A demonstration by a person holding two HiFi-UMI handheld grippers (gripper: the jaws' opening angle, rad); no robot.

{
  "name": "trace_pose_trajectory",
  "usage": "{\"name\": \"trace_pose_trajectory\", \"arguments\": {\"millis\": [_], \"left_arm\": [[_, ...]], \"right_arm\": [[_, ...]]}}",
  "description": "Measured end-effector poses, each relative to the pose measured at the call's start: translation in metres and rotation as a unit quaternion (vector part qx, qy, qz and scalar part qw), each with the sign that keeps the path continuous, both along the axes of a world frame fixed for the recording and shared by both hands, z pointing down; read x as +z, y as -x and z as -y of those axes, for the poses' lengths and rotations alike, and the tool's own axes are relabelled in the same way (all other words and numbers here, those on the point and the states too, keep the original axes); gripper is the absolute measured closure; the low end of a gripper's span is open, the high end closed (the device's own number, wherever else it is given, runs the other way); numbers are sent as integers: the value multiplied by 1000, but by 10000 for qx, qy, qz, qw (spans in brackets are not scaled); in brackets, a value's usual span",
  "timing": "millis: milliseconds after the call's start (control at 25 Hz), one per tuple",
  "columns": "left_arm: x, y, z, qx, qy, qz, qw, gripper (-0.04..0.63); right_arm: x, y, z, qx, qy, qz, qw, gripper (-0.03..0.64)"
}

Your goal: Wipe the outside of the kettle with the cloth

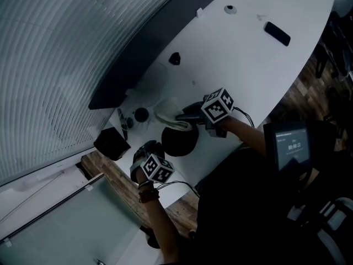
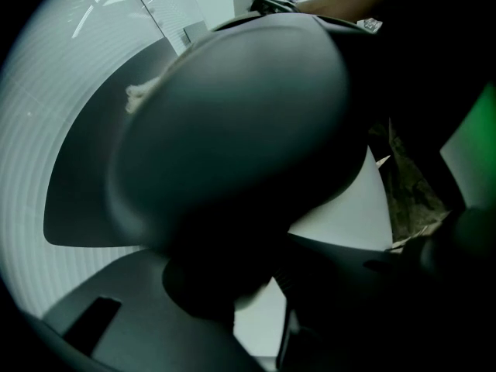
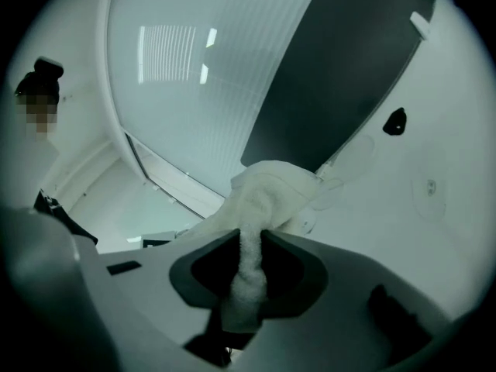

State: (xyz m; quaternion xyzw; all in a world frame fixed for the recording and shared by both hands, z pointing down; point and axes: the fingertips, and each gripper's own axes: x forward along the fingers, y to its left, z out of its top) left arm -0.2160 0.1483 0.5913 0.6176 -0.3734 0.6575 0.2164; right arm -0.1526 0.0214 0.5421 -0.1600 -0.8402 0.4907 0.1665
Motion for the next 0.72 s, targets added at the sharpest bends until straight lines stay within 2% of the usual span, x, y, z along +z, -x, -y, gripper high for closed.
{"name": "trace_pose_trajectory", "arguments": {"millis": [160, 240, 440, 520, 600, 640, 720], "left_arm": [[0, -2, 0, 21, -9, -19, 10000, 454], [-1, -2, 1, 99, -39, 15, 9999, 454], [-2, -3, 5, 311, -100, -13, 9995, 454], [-2, -3, 5, 369, -85, -42, 9993, 454], [-3, -3, 5, 388, -73, -49, 9992, 454], [-4, -2, 5, 394, -76, -43, 9992, 454], [-4, -1, 9, 420, -100, -35, 9991, 454]], "right_arm": [[31, -6, 7, 249, 448, -381, 9980, 546], [51, -12, 9, 367, 529, -677, 9956, 546], [108, -38, 1, 504, 938, -1480, 9832, 546], [118, -46, -3, 488, 922, -1676, 9803, 546], [113, -49, -1, 501, 650, -1629, 9832, 546], [103, -48, 5, 591, 520, -1431, 9866, 546], [67, -43, 25, 936, 508, -737, 9916, 546]]}}
